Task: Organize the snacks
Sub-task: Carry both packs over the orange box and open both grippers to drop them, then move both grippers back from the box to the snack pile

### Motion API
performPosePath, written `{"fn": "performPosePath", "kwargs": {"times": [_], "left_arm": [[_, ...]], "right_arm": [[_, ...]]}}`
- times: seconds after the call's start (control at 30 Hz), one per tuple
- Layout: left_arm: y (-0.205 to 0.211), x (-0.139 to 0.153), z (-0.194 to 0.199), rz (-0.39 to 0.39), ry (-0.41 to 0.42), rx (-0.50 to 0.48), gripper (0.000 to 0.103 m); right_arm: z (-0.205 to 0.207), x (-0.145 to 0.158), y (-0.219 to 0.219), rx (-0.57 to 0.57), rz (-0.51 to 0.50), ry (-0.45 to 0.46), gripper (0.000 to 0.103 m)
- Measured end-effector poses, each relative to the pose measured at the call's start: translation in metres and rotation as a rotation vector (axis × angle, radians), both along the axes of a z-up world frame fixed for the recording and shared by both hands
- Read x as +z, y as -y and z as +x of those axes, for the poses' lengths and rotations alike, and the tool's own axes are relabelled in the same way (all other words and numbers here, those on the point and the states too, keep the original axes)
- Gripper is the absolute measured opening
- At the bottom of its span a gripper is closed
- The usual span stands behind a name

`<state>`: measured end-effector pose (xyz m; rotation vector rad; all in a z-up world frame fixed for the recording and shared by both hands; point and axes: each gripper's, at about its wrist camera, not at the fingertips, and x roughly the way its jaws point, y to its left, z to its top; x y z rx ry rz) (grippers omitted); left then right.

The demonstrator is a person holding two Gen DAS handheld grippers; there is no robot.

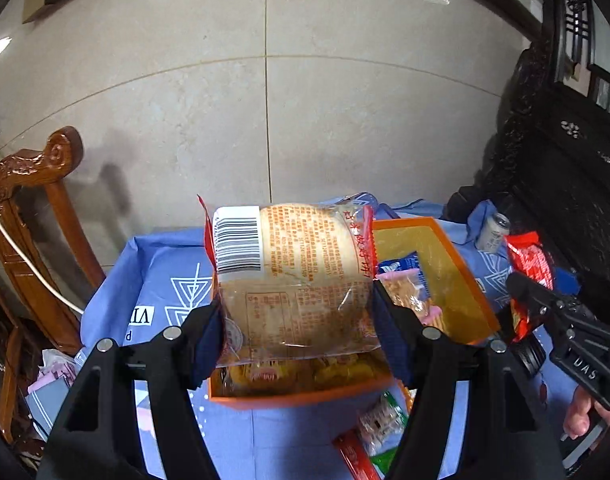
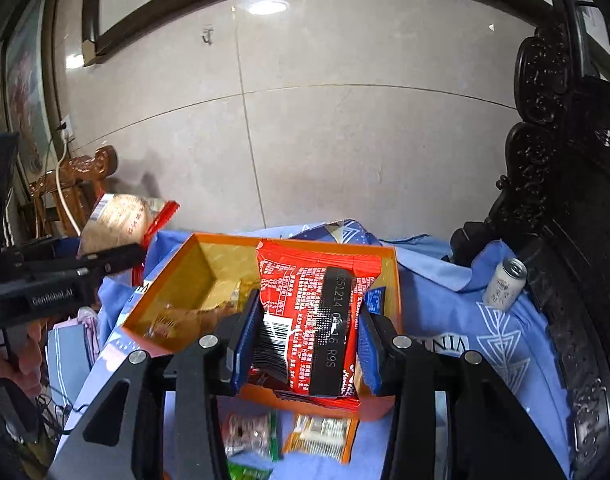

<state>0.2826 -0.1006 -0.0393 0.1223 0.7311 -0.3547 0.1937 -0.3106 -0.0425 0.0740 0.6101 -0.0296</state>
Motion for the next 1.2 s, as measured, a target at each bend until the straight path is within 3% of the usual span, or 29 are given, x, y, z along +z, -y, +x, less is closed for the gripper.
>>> {"fn": "performPosePath", "kwargs": {"times": [0.3, 0.33, 0.37, 0.4, 0.57, 0.77, 0.9, 1.2], "left_arm": [[0.013, -0.021, 0.043, 0.026, -0.036, 0.010, 0.068], [0.012, -0.023, 0.047, 0.017, -0.041, 0.017, 0.073], [0.010, -0.026, 0.052, 0.001, -0.045, 0.045, 0.091], [0.008, -0.027, 0.055, -0.002, -0.047, 0.079, 0.099], [-0.012, -0.025, 0.052, -0.077, -0.073, 0.125, 0.099], [-0.032, -0.024, 0.017, -0.102, -0.071, 0.092, 0.099], [-0.042, -0.039, -0.018, -0.058, -0.067, 0.066, 0.099], [-0.052, -0.076, -0.090, -0.022, -0.147, 0.034, 0.099]], "right_arm": [[0.044, -0.015, 0.003, 0.007, -0.026, -0.039, 0.044], [0.050, -0.017, 0.002, 0.012, -0.031, -0.050, 0.047], [0.055, -0.020, 0.002, 0.005, -0.044, -0.065, 0.055], [0.057, -0.020, 0.002, -0.014, -0.055, -0.069, 0.073], [0.045, -0.019, 0.005, -0.008, -0.018, -0.056, 0.074], [0.016, -0.034, 0.002, 0.027, 0.002, -0.102, 0.074], [-0.022, -0.045, -0.001, 0.043, 0.054, -0.131, 0.074], [-0.115, -0.072, -0.029, 0.092, 0.087, -0.207, 0.074]]}}
